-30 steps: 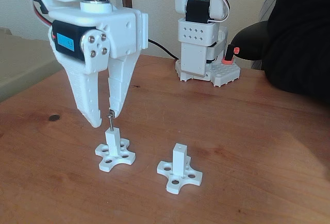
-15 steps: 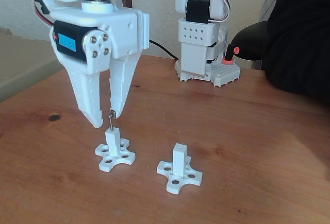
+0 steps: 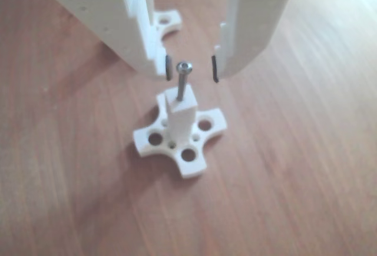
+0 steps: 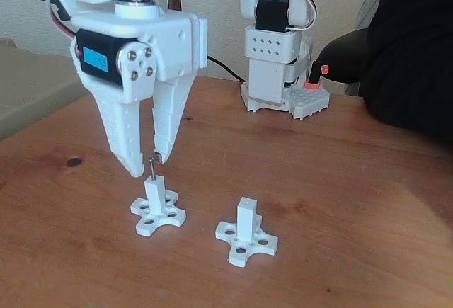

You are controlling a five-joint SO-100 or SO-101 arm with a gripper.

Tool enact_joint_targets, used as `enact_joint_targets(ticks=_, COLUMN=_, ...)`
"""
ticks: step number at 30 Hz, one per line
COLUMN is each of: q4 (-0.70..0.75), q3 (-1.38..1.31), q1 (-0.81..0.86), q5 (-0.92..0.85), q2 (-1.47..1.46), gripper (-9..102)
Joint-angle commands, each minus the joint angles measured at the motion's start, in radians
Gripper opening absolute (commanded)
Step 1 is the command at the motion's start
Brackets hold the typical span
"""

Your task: Grab the screw and set it in the hole.

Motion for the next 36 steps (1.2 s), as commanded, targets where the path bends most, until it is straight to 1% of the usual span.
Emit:
enact_joint_targets(ticks=1, q4=-0.002, q3=-0.072, q1=-0.009, q5=-0.006, q2=0.017, gripper=8)
enact_joint_targets(ticks=36, q4=-0.035, q3=-0.067, q1=0.005, q5=-0.012, q2=0.012, gripper=4)
